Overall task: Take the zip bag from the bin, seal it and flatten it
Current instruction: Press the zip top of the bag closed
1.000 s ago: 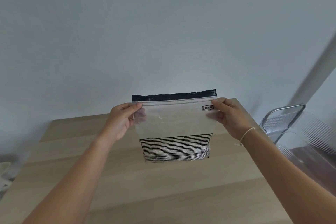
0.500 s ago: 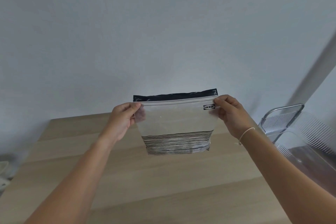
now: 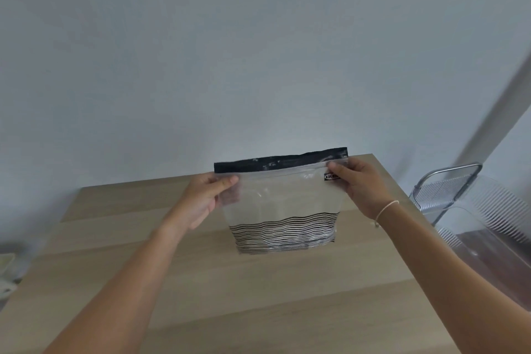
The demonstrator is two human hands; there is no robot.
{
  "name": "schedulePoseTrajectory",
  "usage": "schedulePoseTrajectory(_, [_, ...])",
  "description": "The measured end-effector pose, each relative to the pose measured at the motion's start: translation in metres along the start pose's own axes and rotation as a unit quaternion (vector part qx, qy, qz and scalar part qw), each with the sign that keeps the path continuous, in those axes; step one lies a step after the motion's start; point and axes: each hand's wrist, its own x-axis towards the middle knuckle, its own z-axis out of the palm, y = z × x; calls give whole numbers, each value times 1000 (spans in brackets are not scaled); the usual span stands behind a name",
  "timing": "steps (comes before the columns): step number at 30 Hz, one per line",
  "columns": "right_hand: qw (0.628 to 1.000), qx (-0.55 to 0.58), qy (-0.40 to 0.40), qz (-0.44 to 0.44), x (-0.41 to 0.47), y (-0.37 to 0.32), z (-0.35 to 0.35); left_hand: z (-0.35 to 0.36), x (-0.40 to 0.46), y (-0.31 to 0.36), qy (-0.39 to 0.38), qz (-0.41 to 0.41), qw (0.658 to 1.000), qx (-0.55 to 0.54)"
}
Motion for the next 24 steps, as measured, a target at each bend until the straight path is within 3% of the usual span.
schedulePoseTrajectory(6, [992,-129,0,15,5,2,-6,-6,1,-4,24,-1,998,51])
schedulePoseTrajectory(10, [992,-128,-6,23,4,2,-8,-11,2,-5,31,-6,997,77])
schedulePoseTrajectory(16, [992,-93,-67,55,-5,-5,-13,-12,2,-5,-2,-17,999,30])
schedulePoseTrajectory(24, [994,-90,-51,44,-5,-6,-12,-9,2,-5,-17,-6,999,29])
